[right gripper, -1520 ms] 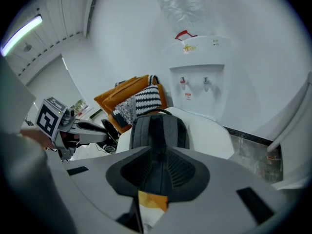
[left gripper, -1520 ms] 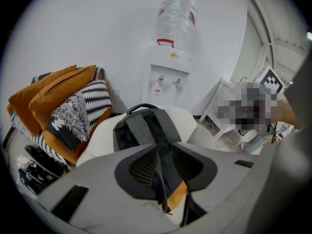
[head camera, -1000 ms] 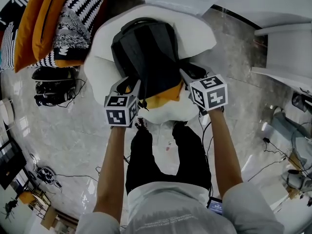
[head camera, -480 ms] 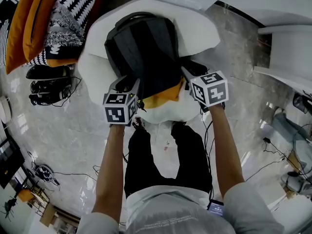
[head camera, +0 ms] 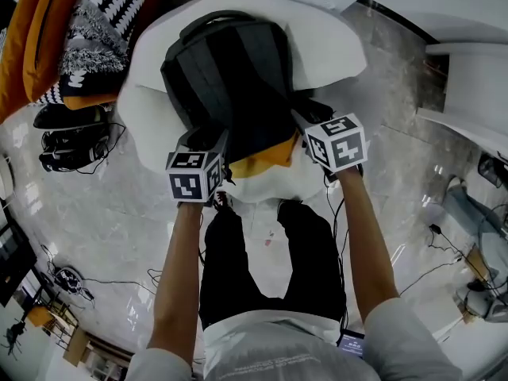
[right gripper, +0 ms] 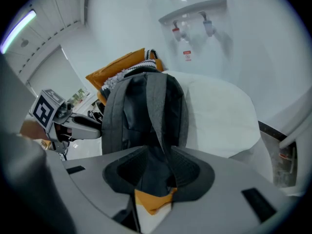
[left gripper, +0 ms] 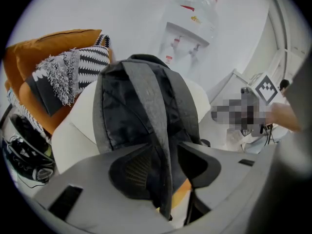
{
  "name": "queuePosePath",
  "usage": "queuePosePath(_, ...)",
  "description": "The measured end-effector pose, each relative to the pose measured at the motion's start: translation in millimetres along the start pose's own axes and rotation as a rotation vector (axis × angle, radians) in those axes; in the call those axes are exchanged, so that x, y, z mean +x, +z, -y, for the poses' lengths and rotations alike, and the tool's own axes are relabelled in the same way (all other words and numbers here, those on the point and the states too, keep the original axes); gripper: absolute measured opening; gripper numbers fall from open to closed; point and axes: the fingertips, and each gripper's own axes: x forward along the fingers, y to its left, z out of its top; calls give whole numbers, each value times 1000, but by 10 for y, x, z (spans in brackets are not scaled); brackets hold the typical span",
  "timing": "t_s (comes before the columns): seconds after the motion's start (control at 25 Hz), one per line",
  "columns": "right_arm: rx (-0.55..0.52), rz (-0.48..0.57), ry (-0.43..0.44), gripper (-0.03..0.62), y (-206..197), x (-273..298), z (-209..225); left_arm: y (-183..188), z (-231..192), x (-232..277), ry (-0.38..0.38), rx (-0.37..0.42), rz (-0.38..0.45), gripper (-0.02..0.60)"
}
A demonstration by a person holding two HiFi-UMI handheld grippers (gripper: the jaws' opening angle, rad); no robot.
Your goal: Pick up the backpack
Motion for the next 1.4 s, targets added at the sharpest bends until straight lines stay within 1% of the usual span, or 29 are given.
queuePosePath(0.16, -2, -13, 0, 140, -92, 165, 35, -148, 36, 137, -6, 12, -26, 195)
queuePosePath(0.28, -3, -19, -3, 140, -136, 273, 37, -221, 7, 196, -4, 2, -32, 196)
queuePosePath(0.36, -8, -25, -1, 152, -162, 348, 34, -252, -25, 229, 1, -6, -33, 197)
queuePosePath(0.6, -20, -32, -6, 152, -223, 571, 86, -342, -76, 378, -1, -13, -38, 198)
queuePosePath(0.76, -46, -42, -16, 152, -250, 704, 138, -404, -70, 497, 2, -19, -50, 202)
queuePosePath(0.84, -56, -52, -18, 166, -264, 777, 147, -421, -85, 541, 4, -27, -50, 202)
queuePosePath(0.96, -86, -64, -25, 166, -273, 868, 151, -434, -105, 596, 3, -33, -45, 202)
queuePosePath(1.16, -100, -65, -31, 166, -282, 1007, 184, -456, -120, 699, -4, -14, -36, 202)
queuePosePath(1.28, -110, -75, -40, 166, -317, 1092, 216, -467, -156, 732, 11, -14, -35, 204)
queuePosePath(1.4, -107, -78, -41, 166, -333, 1162, 247, -510, -206, 787, 35, -39, -55, 204)
